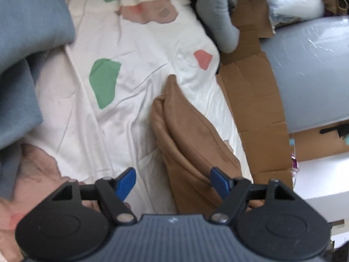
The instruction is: Fold clothes
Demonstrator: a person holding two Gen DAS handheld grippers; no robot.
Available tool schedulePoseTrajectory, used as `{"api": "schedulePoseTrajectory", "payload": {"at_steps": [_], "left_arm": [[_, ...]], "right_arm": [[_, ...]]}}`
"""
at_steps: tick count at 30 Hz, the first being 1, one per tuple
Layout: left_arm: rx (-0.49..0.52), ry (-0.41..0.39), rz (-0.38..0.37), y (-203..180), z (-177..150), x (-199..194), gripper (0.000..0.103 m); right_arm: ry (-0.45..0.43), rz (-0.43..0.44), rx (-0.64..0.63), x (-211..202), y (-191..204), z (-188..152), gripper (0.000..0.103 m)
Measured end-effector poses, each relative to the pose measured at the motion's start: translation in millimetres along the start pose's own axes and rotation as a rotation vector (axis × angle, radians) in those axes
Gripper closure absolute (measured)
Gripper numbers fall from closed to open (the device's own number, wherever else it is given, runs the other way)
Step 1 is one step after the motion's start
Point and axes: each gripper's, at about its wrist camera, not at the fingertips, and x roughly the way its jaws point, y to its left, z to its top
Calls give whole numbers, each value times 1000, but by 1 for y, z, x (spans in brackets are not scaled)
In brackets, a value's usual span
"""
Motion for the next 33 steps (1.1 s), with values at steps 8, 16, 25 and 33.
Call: {"api": "schedulePoseTrajectory", "payload": {"at_steps": [8,16,25,33], "left_arm": [[-11,-15,-8,2,30,32,26],[-54,19,-17,5,52,71,34],[-69,86,15,13,73,106,81],[-21,79,40,-10,75,98,92]], "right_arm": [[0,5,9,-1,0,1,102],[0,9,23,-1,-1,0,102],[-3,11,52,-2,-7,1,102],[-7,30,105,-11,-24,-3,102]]}}
